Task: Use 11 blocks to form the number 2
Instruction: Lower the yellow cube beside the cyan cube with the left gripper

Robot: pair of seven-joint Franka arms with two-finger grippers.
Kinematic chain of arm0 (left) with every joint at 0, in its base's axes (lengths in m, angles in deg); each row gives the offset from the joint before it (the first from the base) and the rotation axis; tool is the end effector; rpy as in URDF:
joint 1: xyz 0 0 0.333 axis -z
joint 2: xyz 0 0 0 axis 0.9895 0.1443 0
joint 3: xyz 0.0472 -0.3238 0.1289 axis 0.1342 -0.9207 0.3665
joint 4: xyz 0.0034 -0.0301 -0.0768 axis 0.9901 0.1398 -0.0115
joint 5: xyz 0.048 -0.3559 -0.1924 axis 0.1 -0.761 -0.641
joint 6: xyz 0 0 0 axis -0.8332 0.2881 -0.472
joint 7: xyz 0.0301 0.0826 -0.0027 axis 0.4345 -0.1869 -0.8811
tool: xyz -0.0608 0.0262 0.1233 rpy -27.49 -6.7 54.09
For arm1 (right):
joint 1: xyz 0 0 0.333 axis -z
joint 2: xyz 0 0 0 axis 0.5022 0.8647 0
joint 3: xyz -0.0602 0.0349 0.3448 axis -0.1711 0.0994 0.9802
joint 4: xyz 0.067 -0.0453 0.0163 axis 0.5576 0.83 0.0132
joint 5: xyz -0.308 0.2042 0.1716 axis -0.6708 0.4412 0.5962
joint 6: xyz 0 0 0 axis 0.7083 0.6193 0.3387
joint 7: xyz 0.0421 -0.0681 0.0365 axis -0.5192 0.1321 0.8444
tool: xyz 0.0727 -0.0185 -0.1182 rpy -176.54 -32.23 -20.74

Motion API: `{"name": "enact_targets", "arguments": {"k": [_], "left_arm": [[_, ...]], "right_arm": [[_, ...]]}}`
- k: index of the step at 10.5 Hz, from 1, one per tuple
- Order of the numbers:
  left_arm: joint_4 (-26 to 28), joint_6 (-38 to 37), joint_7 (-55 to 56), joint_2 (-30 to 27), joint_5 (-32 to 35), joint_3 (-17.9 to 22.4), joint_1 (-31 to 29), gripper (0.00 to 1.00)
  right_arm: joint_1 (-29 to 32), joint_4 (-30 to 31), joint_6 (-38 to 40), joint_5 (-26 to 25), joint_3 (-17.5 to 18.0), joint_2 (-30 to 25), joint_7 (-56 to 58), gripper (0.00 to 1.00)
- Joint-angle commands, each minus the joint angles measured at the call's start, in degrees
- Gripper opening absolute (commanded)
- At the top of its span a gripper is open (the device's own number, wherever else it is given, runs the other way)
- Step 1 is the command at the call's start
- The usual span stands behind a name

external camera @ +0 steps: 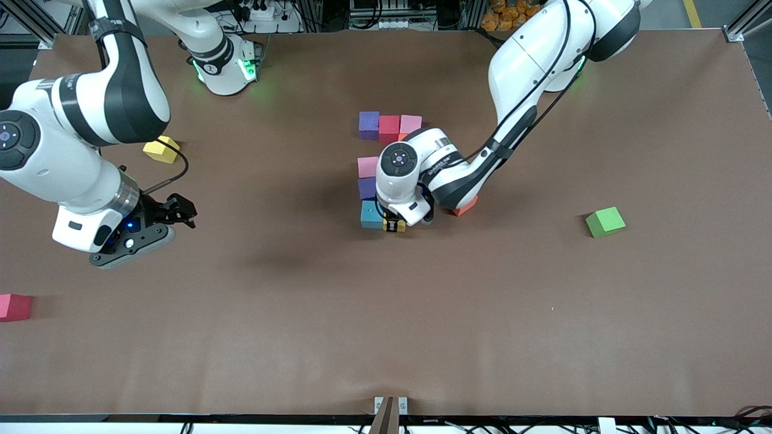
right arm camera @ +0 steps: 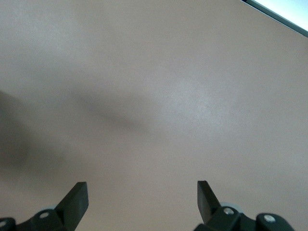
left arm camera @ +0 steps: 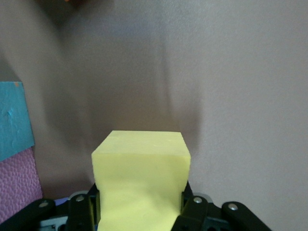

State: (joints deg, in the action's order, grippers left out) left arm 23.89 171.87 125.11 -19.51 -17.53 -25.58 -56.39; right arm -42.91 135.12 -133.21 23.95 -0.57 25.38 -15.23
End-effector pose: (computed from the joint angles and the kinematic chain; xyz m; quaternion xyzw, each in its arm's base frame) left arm 0.5250 -0.5413 0.1827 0.7307 0.6819 -0.0297 0.0135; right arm 0.6548 0.1004 0.4792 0.9721 0.2338 0.0137 0.0110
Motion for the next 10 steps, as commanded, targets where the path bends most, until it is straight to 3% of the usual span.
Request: {"name": "enact_targets", "arguments": {"k": [1, 4, 5, 6, 10], "left_arm": [[-1.33, 0.02, -0.01, 1.46, 0.61, 0.53, 1.49, 0.00], [-1.24, 0.02, -0.09, 1.72, 0.61, 0.53, 1.94, 0.00], [-1.24, 0.02, -0.53, 1.81, 0.78, 0.53, 1.67, 0.62], [-1.24, -0.07, -1.84, 1.64, 0.78, 0.53, 1.76, 1.00], [-1.24, -2.17, -2.64, 0.32, 1.05, 0.53, 1.58, 1.00]], "right_arm": [[0.72, 0.49, 0.34, -1.00, 0.87, -0.69, -0.58, 1.00], [0.63, 0.40, 0.34, -1.00, 0.87, -0.69, -0.58, 1.00], [0.63, 0.40, 0.25, -1.00, 0.87, -0.69, -0.58, 1.00], [0.55, 0.40, 0.25, -1.00, 0.87, -0.69, -0.58, 1.00], [0.46, 0.32, 0.25, -1.00, 0.87, -0.69, -0.58, 1.00]]}}
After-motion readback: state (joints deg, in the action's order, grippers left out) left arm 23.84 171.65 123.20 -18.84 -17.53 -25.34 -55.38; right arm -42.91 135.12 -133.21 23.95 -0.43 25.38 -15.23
